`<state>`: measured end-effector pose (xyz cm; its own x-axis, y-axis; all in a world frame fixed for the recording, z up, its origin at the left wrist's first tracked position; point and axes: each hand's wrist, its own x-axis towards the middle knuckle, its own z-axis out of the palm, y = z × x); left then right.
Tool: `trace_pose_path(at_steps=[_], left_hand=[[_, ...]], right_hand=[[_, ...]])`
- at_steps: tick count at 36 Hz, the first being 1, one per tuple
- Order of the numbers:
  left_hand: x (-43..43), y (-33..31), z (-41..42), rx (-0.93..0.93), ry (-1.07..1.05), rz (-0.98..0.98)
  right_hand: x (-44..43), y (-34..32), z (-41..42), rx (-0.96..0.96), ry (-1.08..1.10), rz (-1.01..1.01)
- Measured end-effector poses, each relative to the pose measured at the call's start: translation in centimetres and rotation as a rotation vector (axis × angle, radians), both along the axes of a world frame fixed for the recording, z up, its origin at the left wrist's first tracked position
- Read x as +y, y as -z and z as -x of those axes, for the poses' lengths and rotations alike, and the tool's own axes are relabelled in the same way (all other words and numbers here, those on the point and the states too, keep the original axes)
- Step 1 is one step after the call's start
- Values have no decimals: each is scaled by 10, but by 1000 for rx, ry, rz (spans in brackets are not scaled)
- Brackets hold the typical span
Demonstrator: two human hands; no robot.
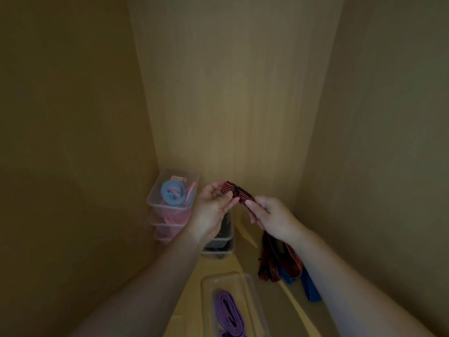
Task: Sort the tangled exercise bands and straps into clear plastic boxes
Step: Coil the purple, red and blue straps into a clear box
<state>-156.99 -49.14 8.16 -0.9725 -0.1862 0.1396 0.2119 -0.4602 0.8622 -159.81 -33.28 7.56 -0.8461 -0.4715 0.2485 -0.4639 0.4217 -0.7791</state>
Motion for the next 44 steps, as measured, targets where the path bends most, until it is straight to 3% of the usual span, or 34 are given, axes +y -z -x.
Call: trace_pose_path(at_steps=[5, 11, 15, 18, 28, 35, 44], left_hand=[[-7, 2, -8, -108, -8, 294], [-24, -3, -12, -230, 182, 896], [-27, -5, -11, -278, 407, 643], [-28, -4, -15, -284, 493, 666], [-5, 12, -19, -204, 266, 564], [-3, 21, -14, -192, 113, 423], [2, 27, -9, -155, 33, 243]], right_hand=[[9, -7, 3, 58, 25, -216], [16, -15, 5, 235, -102, -478], [8, -20, 3, 357, -165, -566], [5, -18, 1, 396, -205, -567], [-7, -9, -8, 192, -66, -246], [-7, 1, -15, 119, -117, -202], [-15, 20, -14, 46, -12, -161]])
